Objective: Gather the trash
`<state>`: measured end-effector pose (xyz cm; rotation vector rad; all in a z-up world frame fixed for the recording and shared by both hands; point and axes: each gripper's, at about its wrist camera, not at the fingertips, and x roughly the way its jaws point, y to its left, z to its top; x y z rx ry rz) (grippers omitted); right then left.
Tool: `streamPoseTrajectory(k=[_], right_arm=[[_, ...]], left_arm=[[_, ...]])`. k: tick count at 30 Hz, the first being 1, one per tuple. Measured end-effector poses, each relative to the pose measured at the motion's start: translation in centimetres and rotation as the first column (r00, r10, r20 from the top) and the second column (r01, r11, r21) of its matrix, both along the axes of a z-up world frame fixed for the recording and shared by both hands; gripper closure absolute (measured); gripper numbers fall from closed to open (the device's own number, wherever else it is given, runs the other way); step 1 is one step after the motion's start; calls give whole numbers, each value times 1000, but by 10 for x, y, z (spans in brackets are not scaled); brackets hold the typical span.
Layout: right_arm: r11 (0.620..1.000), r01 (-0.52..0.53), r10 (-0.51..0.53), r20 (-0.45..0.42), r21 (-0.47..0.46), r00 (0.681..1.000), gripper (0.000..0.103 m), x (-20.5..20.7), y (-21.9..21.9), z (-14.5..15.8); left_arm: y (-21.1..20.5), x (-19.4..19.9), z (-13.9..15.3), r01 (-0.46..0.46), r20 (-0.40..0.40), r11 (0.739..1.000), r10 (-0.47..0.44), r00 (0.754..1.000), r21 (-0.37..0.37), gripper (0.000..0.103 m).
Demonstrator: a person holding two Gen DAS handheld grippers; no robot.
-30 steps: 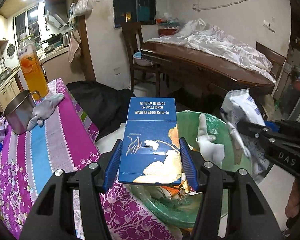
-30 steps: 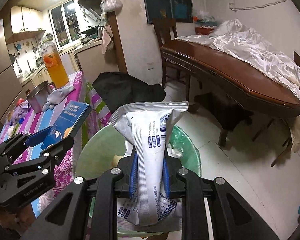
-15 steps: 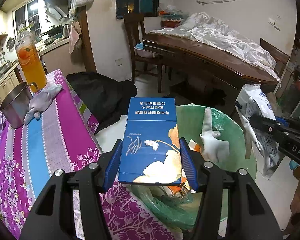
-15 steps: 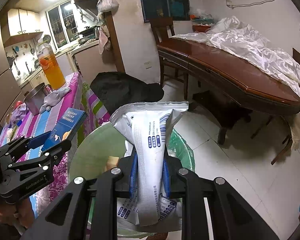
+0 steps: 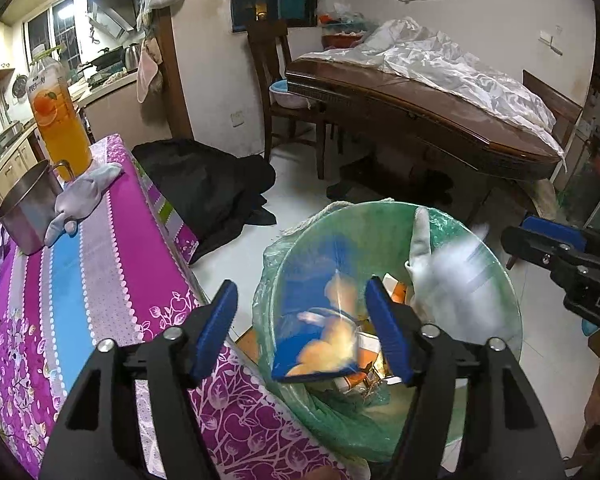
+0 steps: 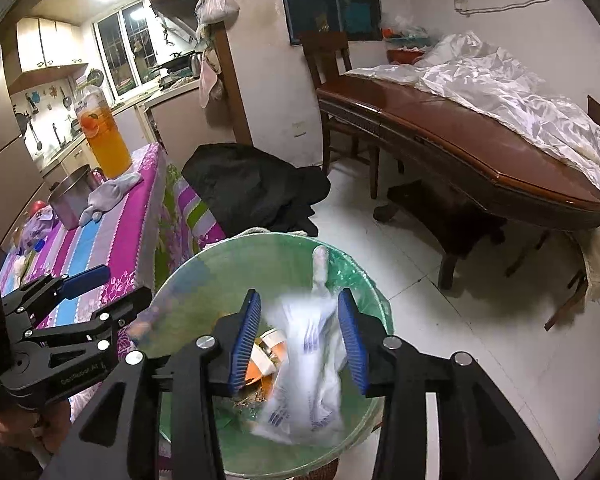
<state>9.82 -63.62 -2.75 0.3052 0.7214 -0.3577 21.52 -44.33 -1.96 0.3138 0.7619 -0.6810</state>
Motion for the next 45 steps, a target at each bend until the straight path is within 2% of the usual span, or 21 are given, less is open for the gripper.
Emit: streamPoseTrajectory(k=[6,8,12,24,26,28,31,37,45], right_arm=[[1000,15,-16,16,4,1000,60,-8,-2,1],[1000,18,-18,19,4,1000,56,-10,-2,1],[1000,14,-14,27,3,1000,51,-12,0,1],[1000,8,-8,38,-5,999,48,-13,2,8],[1000,3,-3,48,-5,999,44,-14,4,9],[1000,-2,2,66,-12,998,34,-17,7,12],[1000,-10,12,92,-29,996,23,-20,15,15],[997,2,11,156,-82,988,7,-35,39,25],[989,61,-24,259,-134,966,5,-65,63,41]], left_arm=[[0,-2,-2,-3,1,1000,3,1000,4,33],[-1,-2,-2,-5,2,1000,4,1000,6,32],[-1,-3,-2,-4,5,1000,4,1000,7,32],[-2,-5,-2,-4,12,1000,4,1000,3,31],[-2,-6,-2,-4,13,1000,4,1000,2,31],[-2,-6,-1,-4,13,1000,4,1000,1,30],[1,-9,0,-10,17,1000,10,1000,-9,24],[10,-16,5,-20,41,999,22,999,-31,7],[34,-21,17,-35,53,995,40,998,-97,6]])
